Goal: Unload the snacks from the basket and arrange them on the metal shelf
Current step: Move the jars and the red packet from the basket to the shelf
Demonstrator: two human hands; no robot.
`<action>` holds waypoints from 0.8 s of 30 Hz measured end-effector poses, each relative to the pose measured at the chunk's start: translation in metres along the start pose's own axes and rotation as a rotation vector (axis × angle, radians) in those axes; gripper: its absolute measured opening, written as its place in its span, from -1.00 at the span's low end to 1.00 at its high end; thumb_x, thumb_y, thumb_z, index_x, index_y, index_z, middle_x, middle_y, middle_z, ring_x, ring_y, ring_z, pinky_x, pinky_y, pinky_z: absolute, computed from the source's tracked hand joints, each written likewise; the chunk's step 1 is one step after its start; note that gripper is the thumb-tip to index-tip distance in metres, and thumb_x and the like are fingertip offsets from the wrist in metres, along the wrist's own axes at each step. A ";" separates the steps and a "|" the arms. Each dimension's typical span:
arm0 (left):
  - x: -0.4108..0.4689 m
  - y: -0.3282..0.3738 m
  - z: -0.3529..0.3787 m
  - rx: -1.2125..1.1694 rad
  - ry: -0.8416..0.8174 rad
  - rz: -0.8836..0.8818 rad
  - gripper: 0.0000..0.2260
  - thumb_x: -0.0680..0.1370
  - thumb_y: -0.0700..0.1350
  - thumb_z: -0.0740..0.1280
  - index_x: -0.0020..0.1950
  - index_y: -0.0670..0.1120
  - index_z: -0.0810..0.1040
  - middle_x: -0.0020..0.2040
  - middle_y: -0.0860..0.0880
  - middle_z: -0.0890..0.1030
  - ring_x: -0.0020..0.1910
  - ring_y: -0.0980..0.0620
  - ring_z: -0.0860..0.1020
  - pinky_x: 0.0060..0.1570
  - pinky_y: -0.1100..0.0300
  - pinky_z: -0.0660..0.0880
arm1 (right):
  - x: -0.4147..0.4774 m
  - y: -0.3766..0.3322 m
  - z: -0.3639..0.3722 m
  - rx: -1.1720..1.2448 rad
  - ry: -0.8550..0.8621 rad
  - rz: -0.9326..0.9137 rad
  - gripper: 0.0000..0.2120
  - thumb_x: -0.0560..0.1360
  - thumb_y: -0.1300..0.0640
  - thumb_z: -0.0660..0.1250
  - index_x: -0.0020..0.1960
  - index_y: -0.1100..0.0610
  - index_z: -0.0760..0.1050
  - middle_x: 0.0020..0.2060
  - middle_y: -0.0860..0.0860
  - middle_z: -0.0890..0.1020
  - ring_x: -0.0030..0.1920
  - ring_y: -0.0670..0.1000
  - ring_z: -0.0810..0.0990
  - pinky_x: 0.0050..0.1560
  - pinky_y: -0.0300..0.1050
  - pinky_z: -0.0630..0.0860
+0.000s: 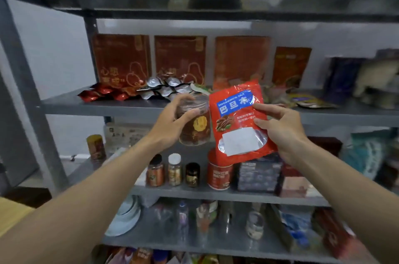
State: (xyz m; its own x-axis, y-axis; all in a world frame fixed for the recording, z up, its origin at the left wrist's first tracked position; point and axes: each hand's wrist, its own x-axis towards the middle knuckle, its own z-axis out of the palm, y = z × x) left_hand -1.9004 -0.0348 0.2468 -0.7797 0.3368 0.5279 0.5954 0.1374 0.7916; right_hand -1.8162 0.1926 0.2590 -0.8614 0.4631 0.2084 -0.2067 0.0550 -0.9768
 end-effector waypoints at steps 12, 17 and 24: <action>0.172 0.029 0.143 -0.118 -0.147 0.177 -0.79 0.58 -0.02 0.32 0.21 0.06 0.45 0.07 0.07 0.59 0.02 0.05 0.63 -0.02 0.05 0.63 | 0.137 -0.023 -0.138 -0.107 0.247 -0.028 -0.73 0.53 0.27 0.39 0.14 -0.04 0.61 0.09 0.05 0.62 -0.04 0.10 0.67 -0.18 0.00 0.66; 0.223 0.032 0.180 -0.109 -0.171 0.168 -0.79 0.58 0.02 0.31 0.21 0.14 0.45 0.09 0.12 0.56 0.06 0.08 0.58 0.01 0.11 0.60 | 0.194 -0.019 -0.175 -0.100 0.249 0.057 -0.72 0.54 0.30 0.37 0.16 0.01 0.59 0.02 0.07 0.60 -0.08 0.13 0.67 -0.22 0.02 0.65; 0.260 0.031 0.223 -0.117 -0.177 0.163 -0.81 0.58 -0.02 0.31 0.19 0.12 0.47 0.06 0.18 0.57 -0.03 0.21 0.61 0.01 0.16 0.60 | 0.283 0.009 -0.214 -0.154 0.215 0.168 -0.67 0.50 0.36 0.39 0.20 0.07 0.59 0.15 0.19 0.60 -0.02 0.20 0.65 -0.06 0.07 0.64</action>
State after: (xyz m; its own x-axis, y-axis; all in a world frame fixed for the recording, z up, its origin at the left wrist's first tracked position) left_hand -2.0412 0.2651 0.3400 -0.6228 0.5049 0.5976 0.6761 -0.0369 0.7358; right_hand -1.9623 0.5134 0.2984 -0.7561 0.6529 0.0449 0.0167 0.0879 -0.9960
